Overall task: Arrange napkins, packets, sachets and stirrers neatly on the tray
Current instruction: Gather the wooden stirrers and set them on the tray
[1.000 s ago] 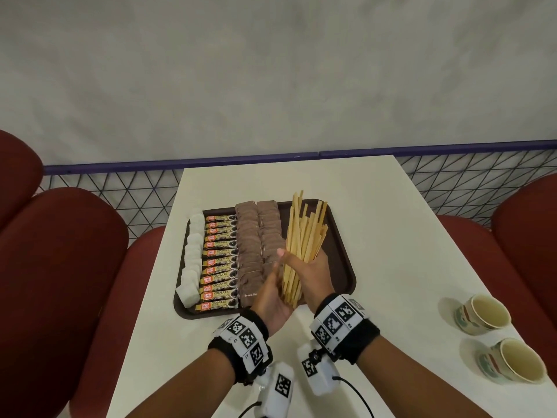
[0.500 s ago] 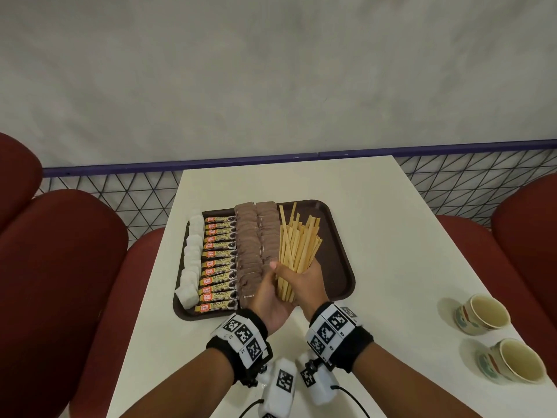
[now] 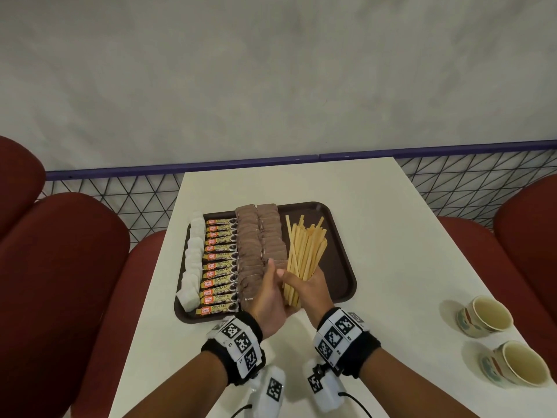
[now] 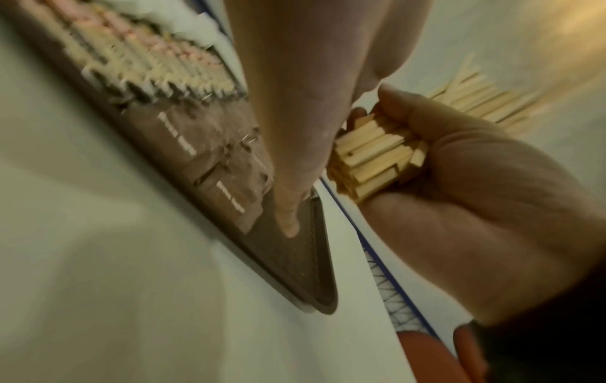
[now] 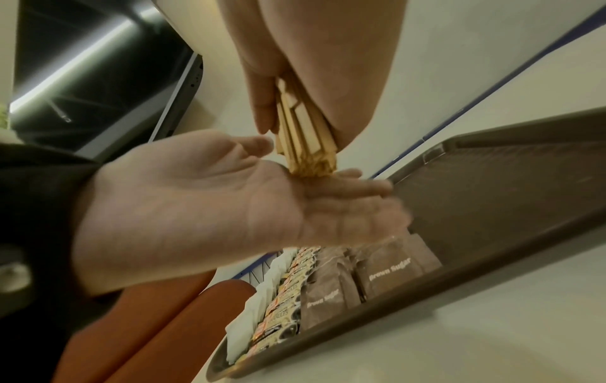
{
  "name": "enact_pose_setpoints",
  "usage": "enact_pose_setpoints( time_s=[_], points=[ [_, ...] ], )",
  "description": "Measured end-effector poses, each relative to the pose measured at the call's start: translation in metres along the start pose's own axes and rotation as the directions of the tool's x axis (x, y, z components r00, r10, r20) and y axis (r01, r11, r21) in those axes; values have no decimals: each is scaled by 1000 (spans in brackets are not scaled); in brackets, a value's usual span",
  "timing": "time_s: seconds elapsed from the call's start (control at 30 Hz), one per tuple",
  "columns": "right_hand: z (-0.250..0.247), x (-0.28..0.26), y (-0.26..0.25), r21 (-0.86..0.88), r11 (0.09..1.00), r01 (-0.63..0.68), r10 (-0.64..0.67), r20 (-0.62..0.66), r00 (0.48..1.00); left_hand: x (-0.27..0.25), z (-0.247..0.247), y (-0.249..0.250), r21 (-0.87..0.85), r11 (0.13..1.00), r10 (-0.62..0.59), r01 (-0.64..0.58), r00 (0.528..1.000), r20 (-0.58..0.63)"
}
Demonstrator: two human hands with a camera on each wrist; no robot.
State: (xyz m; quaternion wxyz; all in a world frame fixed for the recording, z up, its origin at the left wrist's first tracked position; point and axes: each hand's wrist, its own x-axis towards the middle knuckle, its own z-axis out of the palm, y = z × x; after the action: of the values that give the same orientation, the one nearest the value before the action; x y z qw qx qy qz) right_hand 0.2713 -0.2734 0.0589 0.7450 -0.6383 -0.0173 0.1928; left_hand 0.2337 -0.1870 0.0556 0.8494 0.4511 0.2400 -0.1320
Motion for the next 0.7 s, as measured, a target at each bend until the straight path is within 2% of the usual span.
enact_pose_setpoints(
  time_s=[0.1,0.2,0.3,0.37,0.47,0.57,0.7],
  points=[
    [-5,1,2,-43,999,23,-20,68,997,-10,6,24,242,965,115,-101,992,-44],
    [-5,0,7,-102,994,49,-34,141,989,-7,7,51,395,891,281,-224,955,-92],
    [-3,-3,11,-158,985,71,-37,211,977,-9,11,68,601,675,504,-429,862,49],
    [0,-5,14,-182,980,76,-30,244,969,-12,15,74,649,583,549,-488,826,128],
    [4,-6,18,-183,982,52,-7,239,971,-16,16,72,684,499,566,-533,798,209],
    [2,-7,19,-200,979,38,14,255,967,-13,10,62,659,490,592,-570,773,229],
    [0,-6,19,-196,980,21,31,261,965,-11,12,59,542,557,609,-630,753,249]
  ],
)
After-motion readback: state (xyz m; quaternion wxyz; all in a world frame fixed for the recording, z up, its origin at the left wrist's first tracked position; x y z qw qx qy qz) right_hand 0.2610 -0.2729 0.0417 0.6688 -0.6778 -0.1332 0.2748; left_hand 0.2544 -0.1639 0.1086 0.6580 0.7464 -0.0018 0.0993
